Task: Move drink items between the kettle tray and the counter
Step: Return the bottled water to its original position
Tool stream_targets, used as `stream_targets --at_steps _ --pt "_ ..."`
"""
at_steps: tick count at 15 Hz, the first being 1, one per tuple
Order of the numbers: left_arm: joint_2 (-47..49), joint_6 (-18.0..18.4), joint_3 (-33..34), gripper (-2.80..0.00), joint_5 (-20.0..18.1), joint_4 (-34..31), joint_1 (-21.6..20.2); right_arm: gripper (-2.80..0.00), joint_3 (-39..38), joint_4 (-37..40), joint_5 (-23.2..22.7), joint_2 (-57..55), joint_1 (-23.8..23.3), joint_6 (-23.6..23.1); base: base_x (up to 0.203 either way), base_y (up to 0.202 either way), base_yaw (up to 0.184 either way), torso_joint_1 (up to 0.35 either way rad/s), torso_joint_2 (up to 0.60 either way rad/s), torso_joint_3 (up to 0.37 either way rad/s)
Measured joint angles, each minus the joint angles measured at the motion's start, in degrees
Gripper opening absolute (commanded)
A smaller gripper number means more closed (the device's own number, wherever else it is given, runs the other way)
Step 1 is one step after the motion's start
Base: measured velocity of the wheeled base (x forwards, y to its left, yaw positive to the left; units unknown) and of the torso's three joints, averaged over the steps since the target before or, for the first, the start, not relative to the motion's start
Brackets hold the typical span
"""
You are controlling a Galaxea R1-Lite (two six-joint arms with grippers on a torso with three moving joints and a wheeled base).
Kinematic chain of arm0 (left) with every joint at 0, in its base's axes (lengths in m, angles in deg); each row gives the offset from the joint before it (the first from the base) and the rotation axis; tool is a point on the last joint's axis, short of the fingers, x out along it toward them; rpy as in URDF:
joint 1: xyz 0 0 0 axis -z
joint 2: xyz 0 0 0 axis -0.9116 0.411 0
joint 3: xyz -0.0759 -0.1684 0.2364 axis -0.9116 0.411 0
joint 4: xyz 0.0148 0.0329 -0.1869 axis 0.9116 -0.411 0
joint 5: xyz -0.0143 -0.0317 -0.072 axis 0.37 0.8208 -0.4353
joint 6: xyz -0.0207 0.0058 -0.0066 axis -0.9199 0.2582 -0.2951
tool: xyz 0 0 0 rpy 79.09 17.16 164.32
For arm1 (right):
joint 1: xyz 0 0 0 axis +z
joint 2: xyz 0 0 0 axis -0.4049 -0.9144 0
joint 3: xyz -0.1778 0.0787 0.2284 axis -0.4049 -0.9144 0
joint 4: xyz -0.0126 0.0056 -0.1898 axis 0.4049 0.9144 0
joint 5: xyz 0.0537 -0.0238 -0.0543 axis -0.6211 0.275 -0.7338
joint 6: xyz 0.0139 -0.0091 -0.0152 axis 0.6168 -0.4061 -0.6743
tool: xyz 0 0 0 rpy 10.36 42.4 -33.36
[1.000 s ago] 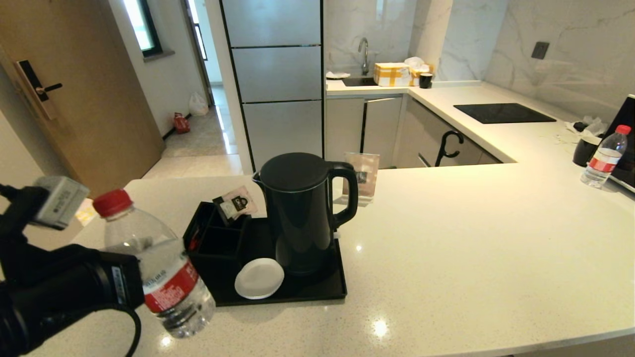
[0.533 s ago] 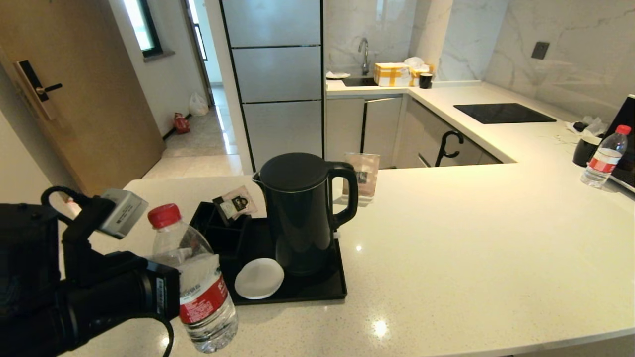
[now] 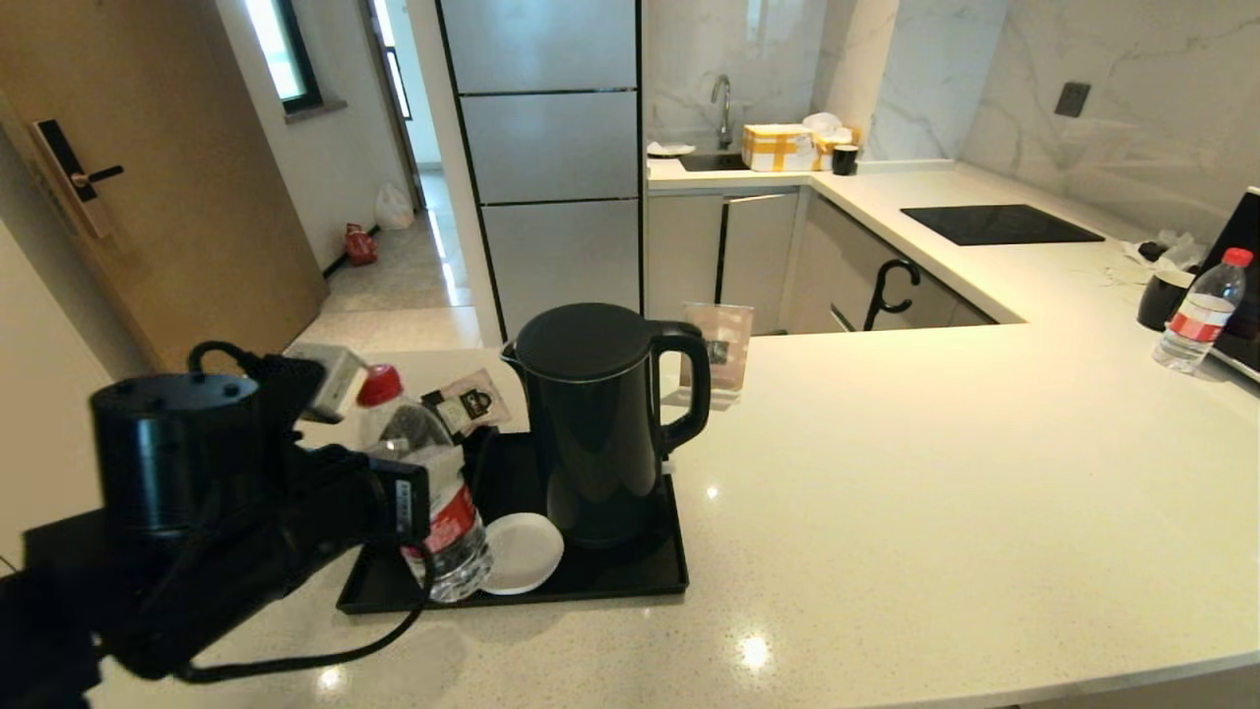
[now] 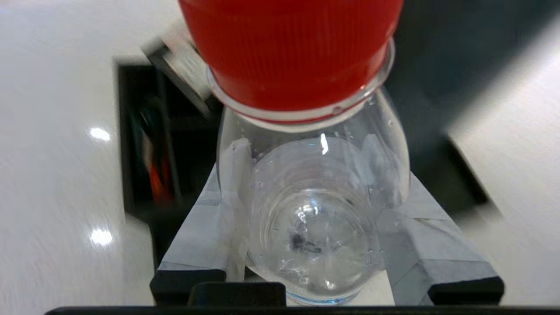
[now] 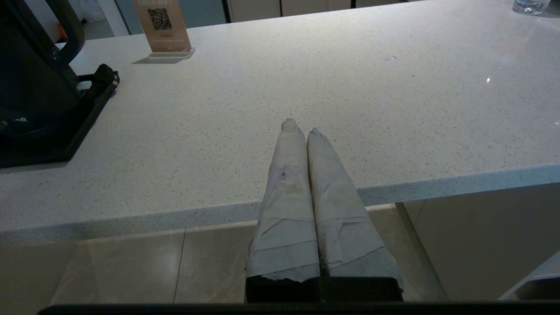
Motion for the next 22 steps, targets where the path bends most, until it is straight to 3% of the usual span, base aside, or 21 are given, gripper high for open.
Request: stream_targets --at_steps 3,11,22 --pt "8.62 1.19 -2.45 -2.8 5.68 8.06 0.35 -2.8 0.0 0.0 0.01 0.0 0.0 0.02 0.0 0.0 0.0 0.0 0.0 0.0" --pt "14.3 1.34 -2.9 -2.8 5.97 10.24 3.06 -2.8 0.0 0.02 0.01 0.0 0.0 0.02 0.0 0.0 0.0 0.0 0.0 0.0" --pt "15.45 1.31 -3.35 -2.8 7.11 11.32 3.5 -2.8 0.0 0.02 -0.01 0.0 0.0 0.01 0.0 0.0 0.0 0.0 0.0 0.0"
